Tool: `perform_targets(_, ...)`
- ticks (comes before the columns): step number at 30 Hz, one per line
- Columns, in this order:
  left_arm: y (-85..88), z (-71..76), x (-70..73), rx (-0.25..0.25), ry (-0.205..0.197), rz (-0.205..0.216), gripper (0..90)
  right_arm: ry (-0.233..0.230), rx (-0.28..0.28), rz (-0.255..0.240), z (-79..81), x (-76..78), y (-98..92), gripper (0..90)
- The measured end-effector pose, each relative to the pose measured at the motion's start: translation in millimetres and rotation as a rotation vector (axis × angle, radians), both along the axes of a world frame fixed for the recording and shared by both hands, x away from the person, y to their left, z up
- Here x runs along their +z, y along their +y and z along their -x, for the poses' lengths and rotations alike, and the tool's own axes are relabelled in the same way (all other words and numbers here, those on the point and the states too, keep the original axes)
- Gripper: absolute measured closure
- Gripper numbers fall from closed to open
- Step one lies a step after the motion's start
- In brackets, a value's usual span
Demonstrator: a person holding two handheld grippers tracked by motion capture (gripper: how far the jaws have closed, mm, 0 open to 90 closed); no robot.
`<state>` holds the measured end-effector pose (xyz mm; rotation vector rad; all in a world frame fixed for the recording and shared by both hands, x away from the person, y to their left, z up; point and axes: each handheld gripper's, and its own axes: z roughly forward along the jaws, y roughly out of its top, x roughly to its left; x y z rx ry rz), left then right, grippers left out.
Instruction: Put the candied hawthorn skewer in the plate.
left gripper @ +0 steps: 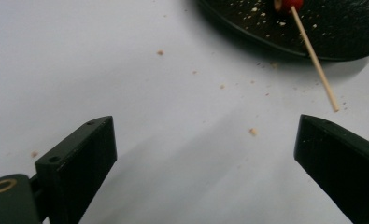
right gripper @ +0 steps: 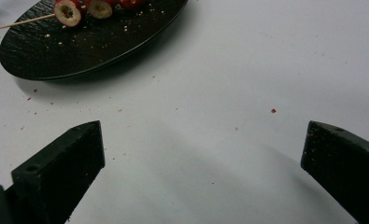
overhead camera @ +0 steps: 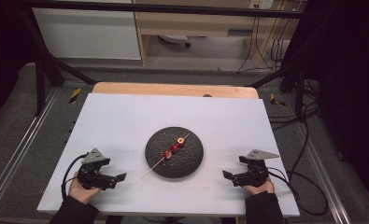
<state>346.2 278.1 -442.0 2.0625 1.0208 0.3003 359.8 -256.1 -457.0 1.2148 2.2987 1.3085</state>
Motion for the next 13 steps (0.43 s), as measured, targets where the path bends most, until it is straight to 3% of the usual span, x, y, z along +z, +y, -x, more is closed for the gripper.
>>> perform_targets(6, 10.7, 0.9, -4.3, 0.025, -0.005, -0.006, 5.6, 0.012, 0.000, -0.003, 0.4, -0.2, 0.5, 0.3)
perform_targets(13, 10.3, 0.5, -7.7, 0.029, 0.004, -0.022, 5.6, 0.025, 0.007, -0.011, -0.1, 0.1, 0.6, 0.3)
